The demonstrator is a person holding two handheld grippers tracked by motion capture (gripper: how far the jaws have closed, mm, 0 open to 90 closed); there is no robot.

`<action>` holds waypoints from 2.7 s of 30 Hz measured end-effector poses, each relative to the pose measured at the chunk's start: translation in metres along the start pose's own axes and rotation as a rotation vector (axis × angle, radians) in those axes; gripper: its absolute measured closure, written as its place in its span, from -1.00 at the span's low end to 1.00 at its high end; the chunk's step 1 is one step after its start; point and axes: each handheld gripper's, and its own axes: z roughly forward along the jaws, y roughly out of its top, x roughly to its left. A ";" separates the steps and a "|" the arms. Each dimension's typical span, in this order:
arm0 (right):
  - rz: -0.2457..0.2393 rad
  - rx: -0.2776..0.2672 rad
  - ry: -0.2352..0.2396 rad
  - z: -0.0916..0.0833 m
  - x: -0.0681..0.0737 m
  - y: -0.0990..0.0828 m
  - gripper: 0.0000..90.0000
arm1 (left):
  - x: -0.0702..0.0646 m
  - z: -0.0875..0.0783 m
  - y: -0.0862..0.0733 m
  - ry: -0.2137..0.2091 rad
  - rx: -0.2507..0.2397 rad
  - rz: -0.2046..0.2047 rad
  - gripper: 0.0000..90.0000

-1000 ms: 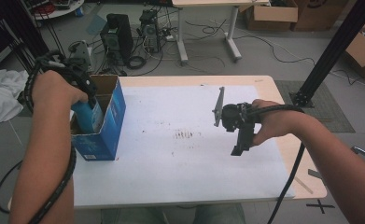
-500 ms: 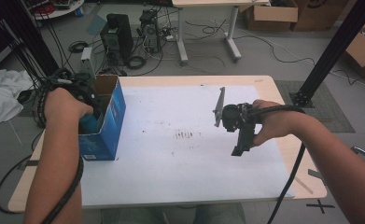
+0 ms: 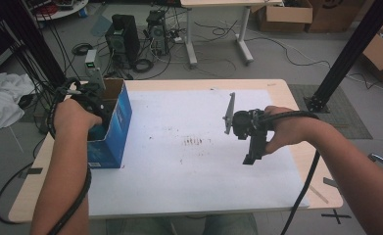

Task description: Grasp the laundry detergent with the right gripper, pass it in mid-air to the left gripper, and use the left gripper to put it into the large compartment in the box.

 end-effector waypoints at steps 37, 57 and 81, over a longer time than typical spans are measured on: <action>-0.004 -0.007 0.014 0.001 0.006 0.002 -0.69 | 0.001 -0.008 -0.009 -0.014 -0.044 0.021 -0.32; -0.014 -0.006 0.015 0.003 0.005 0.008 -0.69 | -0.012 -0.060 -0.012 -0.015 -0.101 0.093 -0.61; -0.012 0.005 0.020 0.005 0.005 0.011 -0.69 | -0.047 -0.097 -0.016 0.014 -0.151 0.226 -0.77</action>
